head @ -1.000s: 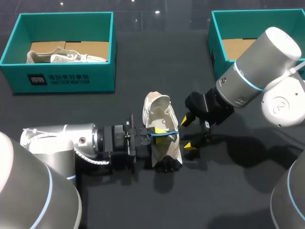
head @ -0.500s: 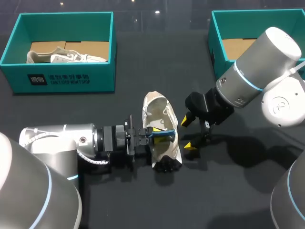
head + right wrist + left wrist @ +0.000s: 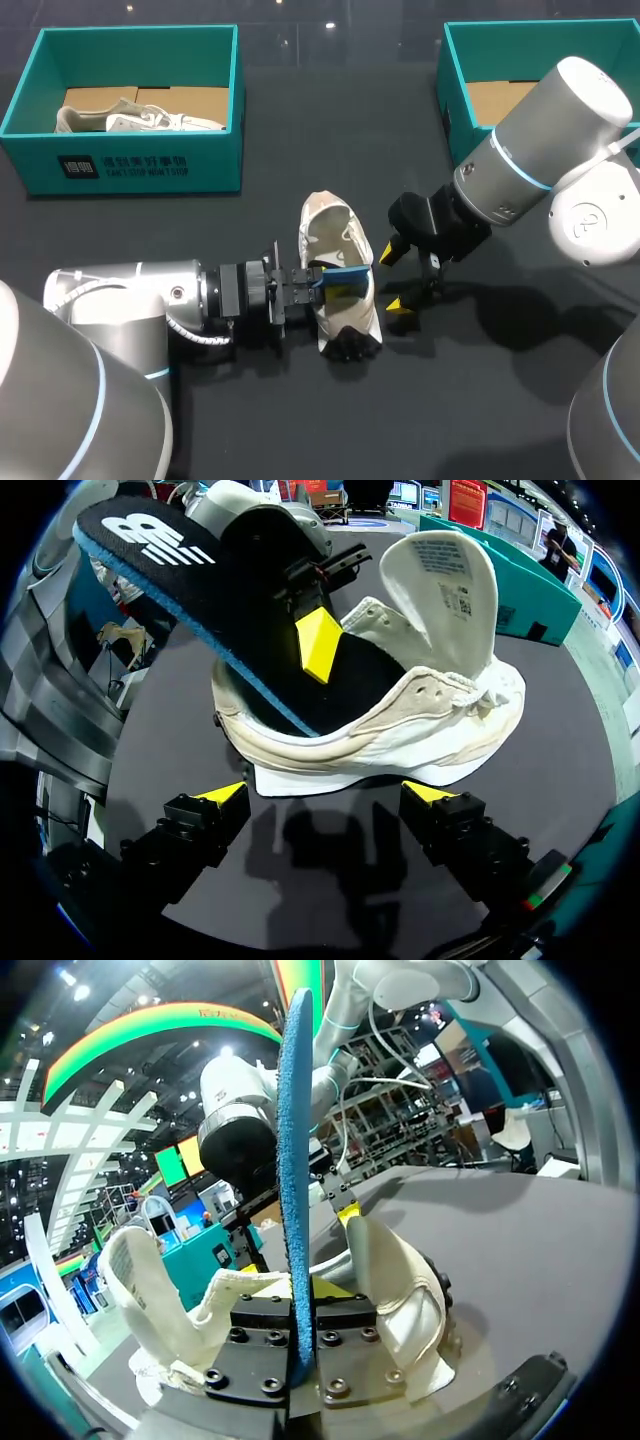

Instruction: Take the shoe out of the shoebox, open the shoe tongue, remove and reinsert the insole, then place the shoe into the shoebox

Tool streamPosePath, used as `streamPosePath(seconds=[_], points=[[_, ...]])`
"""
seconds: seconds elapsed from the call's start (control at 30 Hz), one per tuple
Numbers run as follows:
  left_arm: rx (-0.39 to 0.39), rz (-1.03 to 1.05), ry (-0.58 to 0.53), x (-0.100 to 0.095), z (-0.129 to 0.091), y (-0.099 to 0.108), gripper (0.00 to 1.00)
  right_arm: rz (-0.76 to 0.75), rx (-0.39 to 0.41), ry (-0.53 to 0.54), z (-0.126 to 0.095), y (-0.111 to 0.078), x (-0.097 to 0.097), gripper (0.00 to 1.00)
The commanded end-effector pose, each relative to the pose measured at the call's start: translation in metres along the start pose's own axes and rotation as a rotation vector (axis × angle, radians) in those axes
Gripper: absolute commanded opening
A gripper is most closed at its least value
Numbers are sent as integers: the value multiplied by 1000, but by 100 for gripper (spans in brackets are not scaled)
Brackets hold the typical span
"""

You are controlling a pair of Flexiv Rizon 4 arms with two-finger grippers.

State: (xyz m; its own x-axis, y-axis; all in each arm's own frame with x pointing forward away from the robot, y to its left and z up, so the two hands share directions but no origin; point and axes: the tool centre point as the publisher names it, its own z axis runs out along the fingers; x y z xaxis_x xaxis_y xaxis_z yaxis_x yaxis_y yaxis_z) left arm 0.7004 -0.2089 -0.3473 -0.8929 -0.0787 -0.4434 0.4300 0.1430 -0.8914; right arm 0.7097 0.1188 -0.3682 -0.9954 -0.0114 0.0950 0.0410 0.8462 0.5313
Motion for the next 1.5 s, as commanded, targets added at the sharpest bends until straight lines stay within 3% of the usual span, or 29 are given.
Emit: streamPosePath(seconds=[0.03,0.07,0.13,0.5,0.97,1.07,1.1,1.13,1.5], points=[[10,5,3,2,-2,-3,0,0,2,-1,1,0,0,100],[16,6,3,1,-2,-5,0,0,2,-1,1,0,0,100],[28,12,3,1,-2,-10,14,0,2,-1,1,0,0,100],[53,32,7,2,-1,-28,34,0,2,-1,1,0,0,100],[13,85,14,6,7,-59,39,0,2,-1,1,0,0,100],[15,90,19,7,8,-62,35,0,2,-1,1,0,0,100],[15,92,20,7,8,-63,28,0,2,-1,1,0,0,100],[11,101,20,7,8,-63,0,0,2,-1,1,0,0,100],[2,152,12,7,2,-30,0,0,2,-1,1,0,0,100]])
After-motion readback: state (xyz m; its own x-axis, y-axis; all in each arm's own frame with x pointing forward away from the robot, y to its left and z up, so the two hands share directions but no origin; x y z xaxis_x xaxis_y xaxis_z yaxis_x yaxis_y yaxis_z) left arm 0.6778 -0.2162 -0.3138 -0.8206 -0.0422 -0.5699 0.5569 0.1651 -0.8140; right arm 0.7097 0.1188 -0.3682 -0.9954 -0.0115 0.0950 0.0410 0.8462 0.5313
